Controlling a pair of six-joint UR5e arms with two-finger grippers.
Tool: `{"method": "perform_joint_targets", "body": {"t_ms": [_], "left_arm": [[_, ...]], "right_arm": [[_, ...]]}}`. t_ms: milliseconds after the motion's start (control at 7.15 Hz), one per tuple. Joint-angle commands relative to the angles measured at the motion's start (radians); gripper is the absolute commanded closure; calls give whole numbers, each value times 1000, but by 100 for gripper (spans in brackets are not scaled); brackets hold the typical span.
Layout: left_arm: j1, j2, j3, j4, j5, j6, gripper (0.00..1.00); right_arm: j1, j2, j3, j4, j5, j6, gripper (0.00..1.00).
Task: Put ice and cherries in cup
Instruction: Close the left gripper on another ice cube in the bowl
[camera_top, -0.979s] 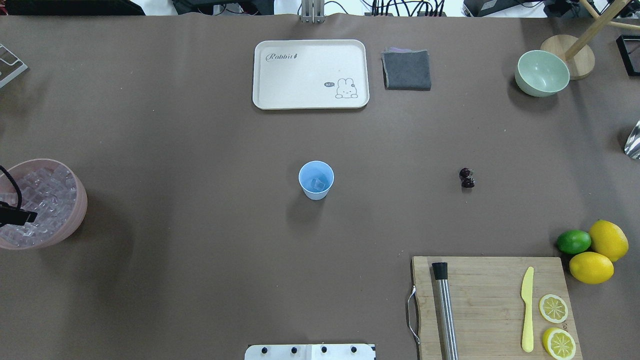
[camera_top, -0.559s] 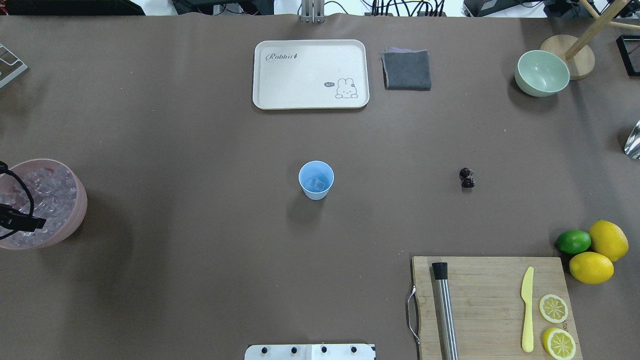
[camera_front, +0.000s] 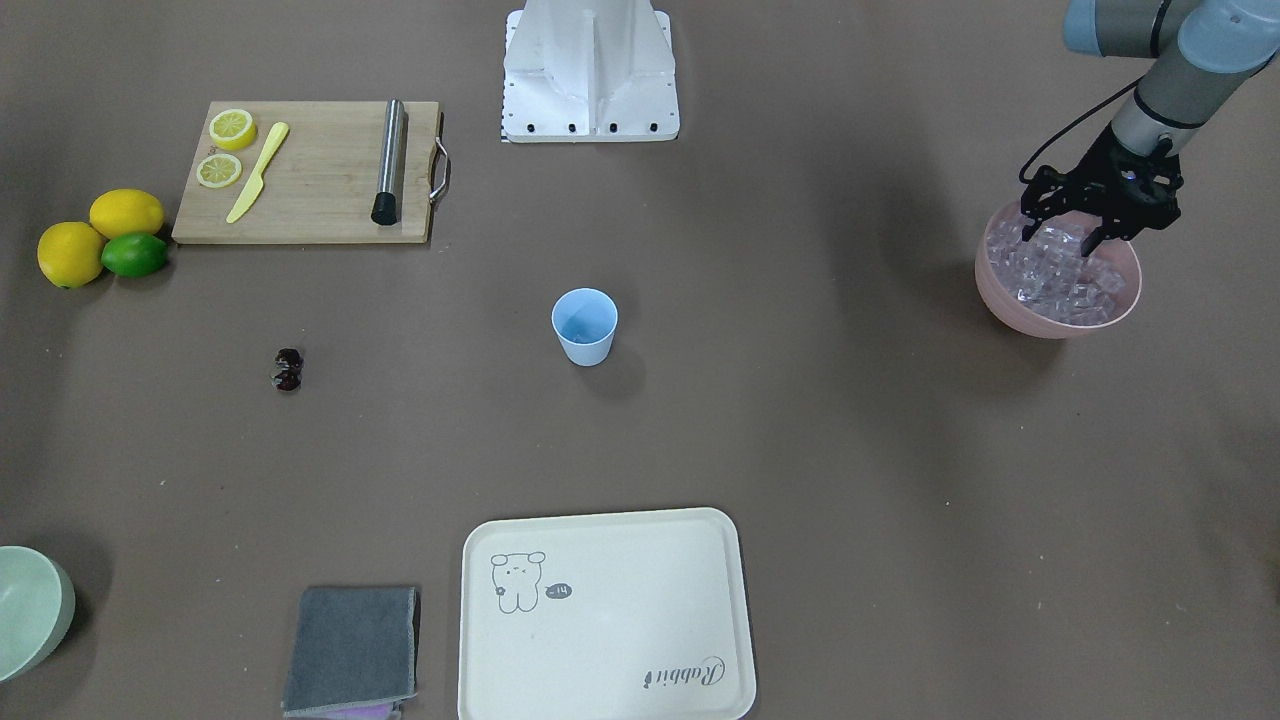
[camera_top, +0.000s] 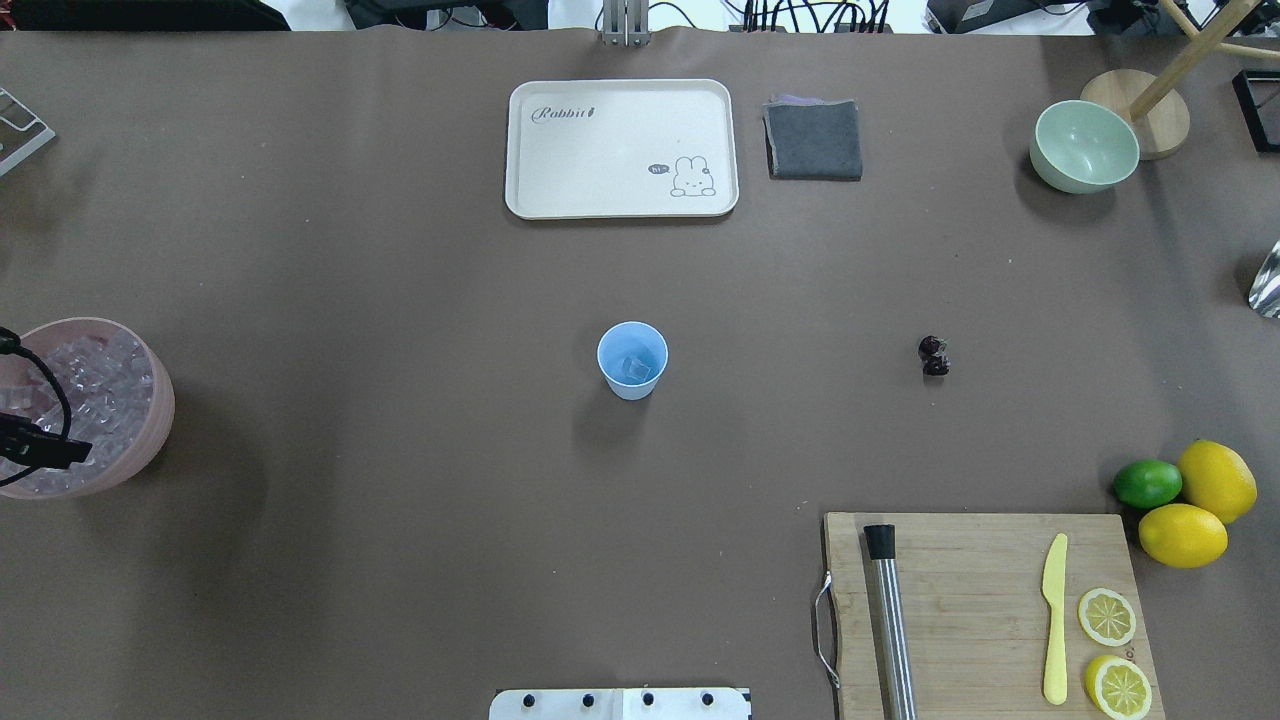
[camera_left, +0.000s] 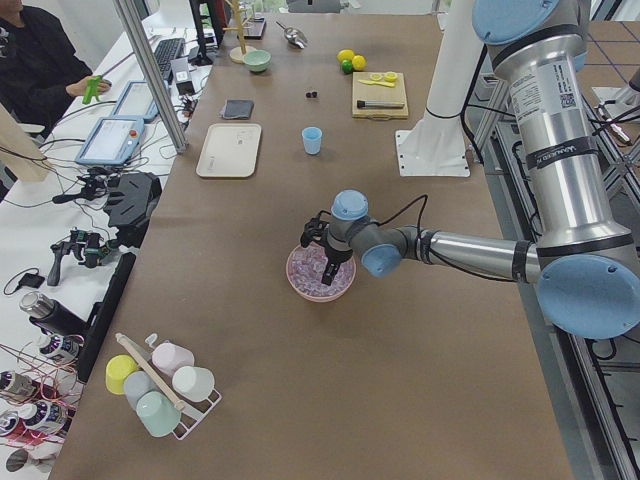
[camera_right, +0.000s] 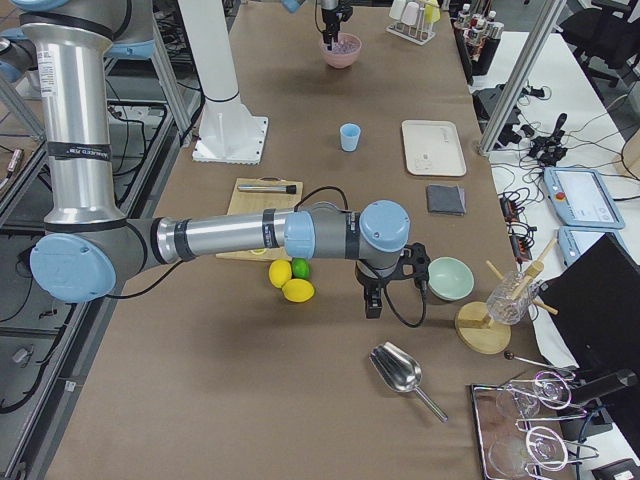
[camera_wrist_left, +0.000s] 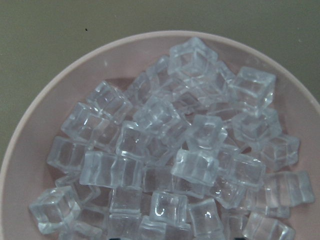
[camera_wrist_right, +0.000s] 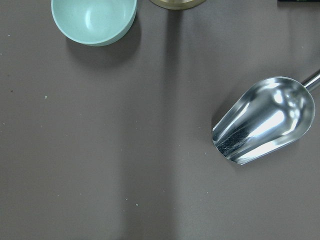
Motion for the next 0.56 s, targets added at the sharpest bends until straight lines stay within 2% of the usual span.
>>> {"method": "perform_joint_targets", "body": {"t_ms": [0,420], "left_arm": [[1,11,0,0,1,3,20],[5,15,0,0,21,6,22]], "right_arm": [[0,-1,0,0,0,2,0],[0,-1,-1,0,0,2,0]]}}
